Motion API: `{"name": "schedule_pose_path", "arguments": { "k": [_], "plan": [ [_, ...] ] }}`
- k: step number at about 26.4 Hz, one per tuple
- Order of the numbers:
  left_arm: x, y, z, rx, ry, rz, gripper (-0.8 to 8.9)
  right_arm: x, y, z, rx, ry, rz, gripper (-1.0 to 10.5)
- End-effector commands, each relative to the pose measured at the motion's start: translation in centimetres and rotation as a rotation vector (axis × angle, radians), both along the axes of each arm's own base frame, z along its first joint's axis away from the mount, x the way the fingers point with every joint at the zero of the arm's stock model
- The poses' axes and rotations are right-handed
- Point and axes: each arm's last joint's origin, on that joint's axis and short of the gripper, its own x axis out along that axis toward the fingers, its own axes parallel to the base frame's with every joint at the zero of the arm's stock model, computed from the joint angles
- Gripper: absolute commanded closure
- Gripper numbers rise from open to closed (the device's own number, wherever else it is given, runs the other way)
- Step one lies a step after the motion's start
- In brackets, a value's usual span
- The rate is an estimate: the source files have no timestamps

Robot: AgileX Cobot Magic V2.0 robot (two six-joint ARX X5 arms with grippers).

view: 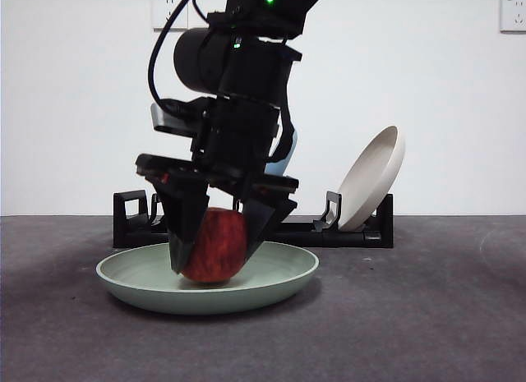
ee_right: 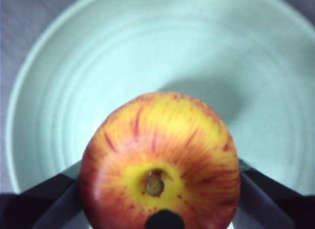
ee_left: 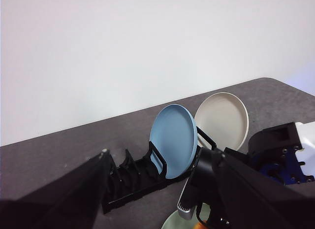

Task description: Take the green plate from the plate rack,put the plate on the table,take the apple from the table,put the apple in the plate

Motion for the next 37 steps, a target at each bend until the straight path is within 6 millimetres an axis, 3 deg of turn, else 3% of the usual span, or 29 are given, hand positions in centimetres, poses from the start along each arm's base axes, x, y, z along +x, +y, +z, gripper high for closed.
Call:
{"name": "schedule_pose_path", "arguments": {
  "k": [1,5,8,11,24,27,37],
  "plan": [
    [0.0,0.0,-0.1,0.012,-0.004,0.004,4.68,0.2,0.2,-0.8,-0.011,0.003,0.016,9.6],
    [0.0,0.0,-0.2,0.021,0.003,0.003,4.68,0.2,0.2,-0.8,-0.01,-0.001,0.023,8.5],
    [0.0,0.1,-0.3,0.025,0.007,0.004,4.68,0.4,0.0,-0.8,-0.013,0.001,0.016,5.5],
    [0.0,0.1,-0.3,0.028,0.01,0.004,4.68,0.3,0.0,-0.8,-0.013,0.0,0.016,3.7],
    [0.0,0.1,-0.5,0.047,0.026,0.003,4.69,0.1,-0.2,0.0,-0.009,-0.001,0.016,3.7],
    [0.0,0.1,-0.5,0.046,0.026,0.002,4.69,-0.3,-0.7,2.0,0.01,-0.024,0.014,3.7],
    [1.3,-1.6,-0.6,0.052,0.034,-0.006,4.7,-3.3,-4.6,12.2,0.14,-0.166,0.018,3.8]
  ]
}}
